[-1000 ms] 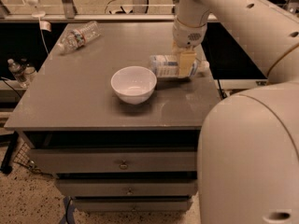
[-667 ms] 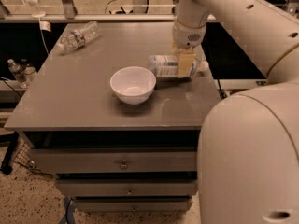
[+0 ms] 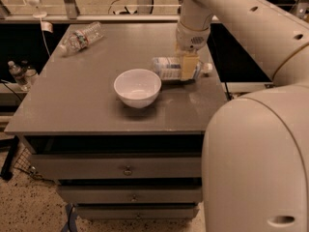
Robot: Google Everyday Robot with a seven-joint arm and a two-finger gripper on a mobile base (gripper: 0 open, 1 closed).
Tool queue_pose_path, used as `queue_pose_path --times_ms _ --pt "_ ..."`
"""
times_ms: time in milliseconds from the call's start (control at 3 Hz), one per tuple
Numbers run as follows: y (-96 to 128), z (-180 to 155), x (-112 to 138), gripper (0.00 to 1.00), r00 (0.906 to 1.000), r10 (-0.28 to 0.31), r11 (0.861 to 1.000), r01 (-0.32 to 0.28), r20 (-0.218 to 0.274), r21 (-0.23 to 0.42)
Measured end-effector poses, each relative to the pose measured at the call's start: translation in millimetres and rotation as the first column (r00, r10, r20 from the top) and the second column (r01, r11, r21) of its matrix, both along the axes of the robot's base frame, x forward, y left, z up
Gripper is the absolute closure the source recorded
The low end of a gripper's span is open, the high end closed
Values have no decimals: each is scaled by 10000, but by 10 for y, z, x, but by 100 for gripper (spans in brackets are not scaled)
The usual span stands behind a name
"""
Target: Pick blue plastic bottle from white bowl and place on counter
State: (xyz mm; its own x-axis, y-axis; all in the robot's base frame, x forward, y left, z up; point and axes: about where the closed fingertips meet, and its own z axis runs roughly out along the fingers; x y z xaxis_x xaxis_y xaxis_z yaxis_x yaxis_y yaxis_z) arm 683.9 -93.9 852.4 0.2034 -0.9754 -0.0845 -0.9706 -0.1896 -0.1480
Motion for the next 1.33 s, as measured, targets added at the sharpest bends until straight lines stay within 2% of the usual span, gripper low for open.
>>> queue_pose_path --times_ms 333,667,1333 --pt "14 -22 21 4 10000 5 10000 -5 37 21" --pt "23 -38 36 0 10000 9 10000 -9 59 34" --pt "-322 414 128 0 9963 -605 9968 635 606 -493"
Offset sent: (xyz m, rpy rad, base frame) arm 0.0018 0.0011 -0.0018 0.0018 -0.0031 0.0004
